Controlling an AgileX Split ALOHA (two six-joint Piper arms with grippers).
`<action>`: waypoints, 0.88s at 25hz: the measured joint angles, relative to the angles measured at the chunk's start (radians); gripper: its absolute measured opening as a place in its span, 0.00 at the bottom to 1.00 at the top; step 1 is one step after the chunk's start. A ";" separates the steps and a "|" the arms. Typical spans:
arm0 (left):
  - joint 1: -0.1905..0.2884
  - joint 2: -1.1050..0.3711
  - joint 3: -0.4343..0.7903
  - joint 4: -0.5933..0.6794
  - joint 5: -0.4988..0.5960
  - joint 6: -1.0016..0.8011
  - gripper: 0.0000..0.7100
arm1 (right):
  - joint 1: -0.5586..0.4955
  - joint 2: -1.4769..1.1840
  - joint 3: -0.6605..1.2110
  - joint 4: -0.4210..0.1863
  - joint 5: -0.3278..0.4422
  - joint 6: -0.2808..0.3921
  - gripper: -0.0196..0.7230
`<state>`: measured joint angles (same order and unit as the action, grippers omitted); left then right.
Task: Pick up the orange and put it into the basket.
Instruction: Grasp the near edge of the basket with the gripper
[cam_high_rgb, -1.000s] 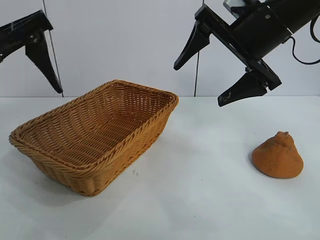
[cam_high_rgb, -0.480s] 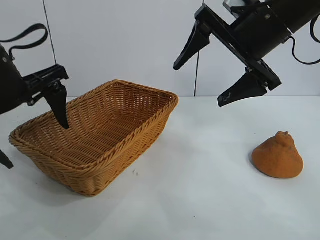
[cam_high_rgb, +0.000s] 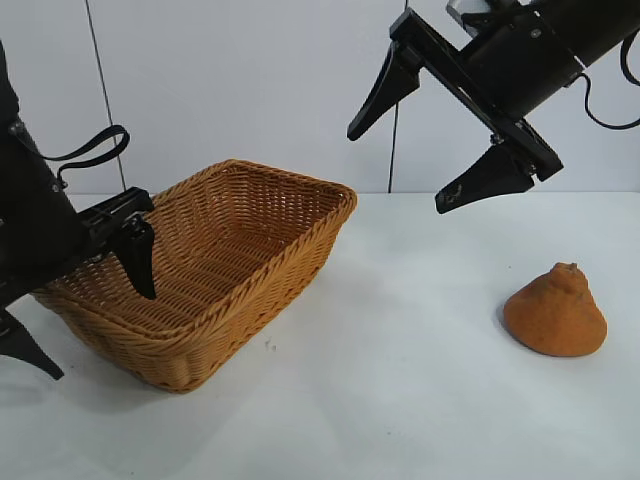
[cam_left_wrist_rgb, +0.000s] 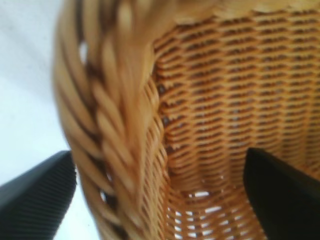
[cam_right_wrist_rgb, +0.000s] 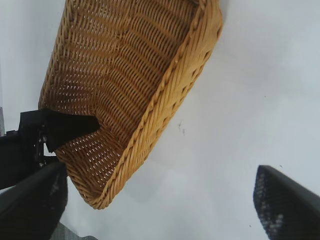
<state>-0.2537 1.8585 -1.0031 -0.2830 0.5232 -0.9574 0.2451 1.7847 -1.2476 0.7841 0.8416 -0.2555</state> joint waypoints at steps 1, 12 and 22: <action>0.000 0.000 0.000 0.000 -0.003 0.001 0.91 | 0.000 0.000 0.000 0.000 0.000 0.000 0.96; 0.000 0.000 0.000 0.005 -0.020 0.010 0.80 | 0.000 0.000 0.000 0.000 -0.001 0.000 0.96; 0.000 0.005 0.000 0.026 -0.041 0.011 0.78 | 0.000 0.000 0.000 0.000 -0.006 0.000 0.96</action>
<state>-0.2537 1.8633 -1.0031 -0.2574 0.4825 -0.9467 0.2451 1.7847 -1.2476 0.7841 0.8354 -0.2555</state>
